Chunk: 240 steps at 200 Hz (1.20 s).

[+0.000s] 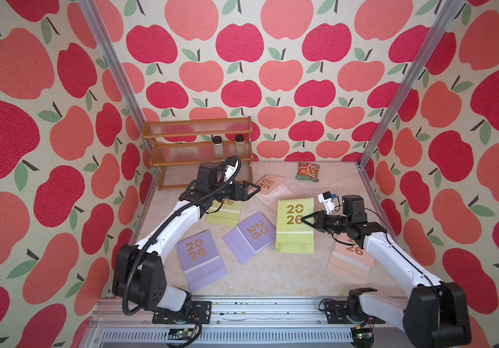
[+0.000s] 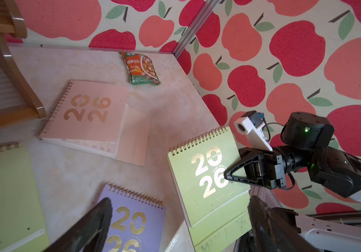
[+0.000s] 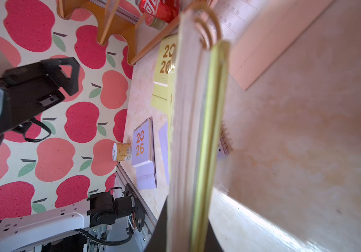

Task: Stack the calendars
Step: Place the calendar at the center of the board.

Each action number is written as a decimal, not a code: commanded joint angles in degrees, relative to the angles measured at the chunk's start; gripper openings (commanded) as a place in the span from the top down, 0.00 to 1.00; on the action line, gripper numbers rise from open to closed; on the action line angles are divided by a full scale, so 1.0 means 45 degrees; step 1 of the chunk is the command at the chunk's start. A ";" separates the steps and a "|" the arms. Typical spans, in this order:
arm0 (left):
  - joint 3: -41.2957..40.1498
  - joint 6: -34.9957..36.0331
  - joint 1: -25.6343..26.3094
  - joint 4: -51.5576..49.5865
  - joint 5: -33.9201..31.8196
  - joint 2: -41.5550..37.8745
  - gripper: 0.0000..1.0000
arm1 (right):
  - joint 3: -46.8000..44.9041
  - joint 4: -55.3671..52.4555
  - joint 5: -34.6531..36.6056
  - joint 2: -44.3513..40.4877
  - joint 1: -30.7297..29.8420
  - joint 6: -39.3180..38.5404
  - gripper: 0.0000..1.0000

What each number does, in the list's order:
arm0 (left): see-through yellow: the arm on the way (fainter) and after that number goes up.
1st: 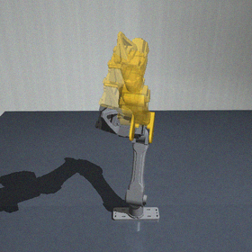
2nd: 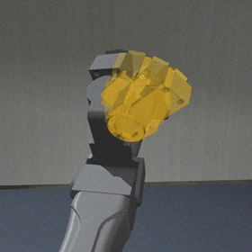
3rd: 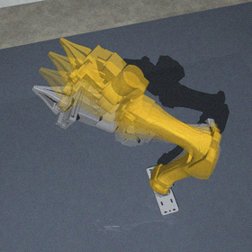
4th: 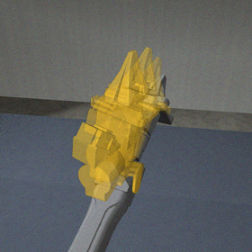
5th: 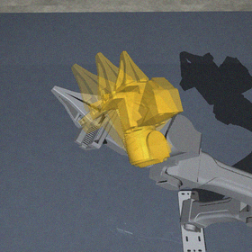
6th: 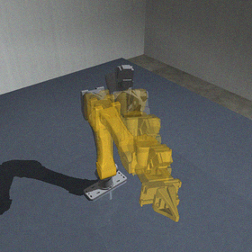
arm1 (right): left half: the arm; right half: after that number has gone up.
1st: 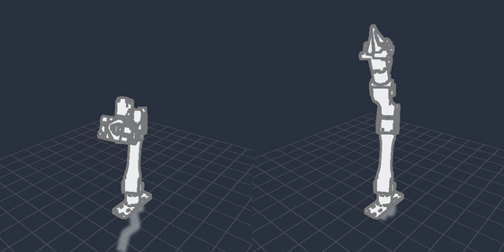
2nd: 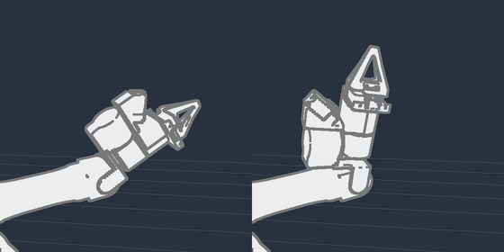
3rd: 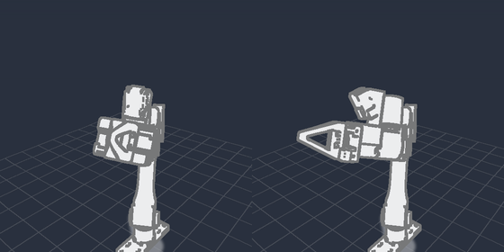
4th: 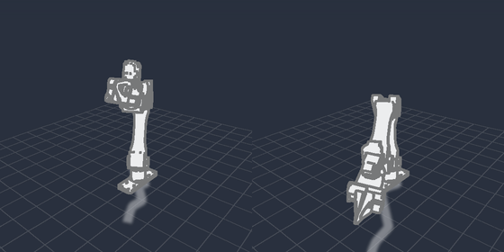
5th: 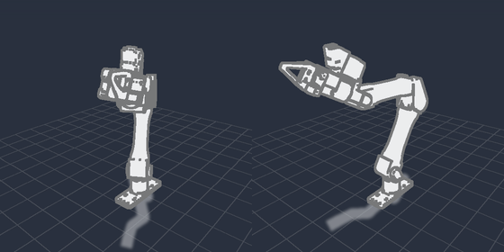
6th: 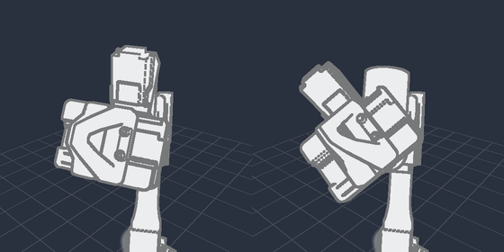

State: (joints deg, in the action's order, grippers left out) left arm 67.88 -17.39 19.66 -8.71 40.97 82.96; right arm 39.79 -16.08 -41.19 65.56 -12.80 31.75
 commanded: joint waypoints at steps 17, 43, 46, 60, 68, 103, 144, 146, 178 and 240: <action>-0.0116 0.1030 -0.0260 -0.1033 -0.1116 -0.0484 0.00 | -0.0767 -0.2959 0.0242 -0.0587 0.0391 -0.1329 1.00; -0.0348 0.1167 -0.0358 -0.1029 -0.1087 -0.0710 0.00 | -0.0820 -0.3438 0.0277 0.0110 0.0649 -0.1837 1.00; -0.0373 0.1195 -0.0376 -0.1033 -0.1101 -0.0734 0.00 | -0.0806 -0.3464 0.0297 0.0235 0.0655 -0.1867 1.00; -0.0469 0.1263 -0.0423 -0.1053 -0.1154 -0.0889 0.00 | -0.0718 -0.3426 0.0511 0.0728 0.0647 -0.1830 1.00; -0.0474 0.1319 -0.0443 -0.1090 -0.1192 -0.0952 0.01 | -0.0681 -0.3400 0.0787 0.0950 0.0661 -0.1754 1.00; -0.0570 0.1325 -0.0460 -0.1053 -0.1235 -0.1150 0.00 | -0.0778 -0.3227 0.1684 0.1665 0.0670 -0.1586 1.00; -0.0567 0.1286 -0.0426 -0.1130 -0.1136 -0.1085 0.00 | -0.0778 -0.3397 0.2973 0.2242 0.0691 -0.1575 0.90; -0.0546 0.1291 -0.0439 -0.1140 -0.1136 -0.1075 0.00 | -0.0767 -0.3414 0.3048 0.2261 0.0689 -0.1559 0.88; -0.0493 0.1291 -0.0438 -0.1279 -0.1212 -0.1005 0.00 | -0.0650 -0.3492 0.4058 0.2468 0.0724 -0.1312 0.74; -0.0264 0.1310 -0.0453 -0.1657 -0.1390 -0.0633 0.00 | -0.0216 -0.3229 0.4935 0.2802 0.0772 -0.1132 0.51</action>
State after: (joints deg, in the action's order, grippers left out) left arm 65.82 -12.43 17.87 -14.22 35.77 78.98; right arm 36.99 -28.75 -23.68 77.91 -9.93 25.85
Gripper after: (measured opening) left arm 0.993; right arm 0.462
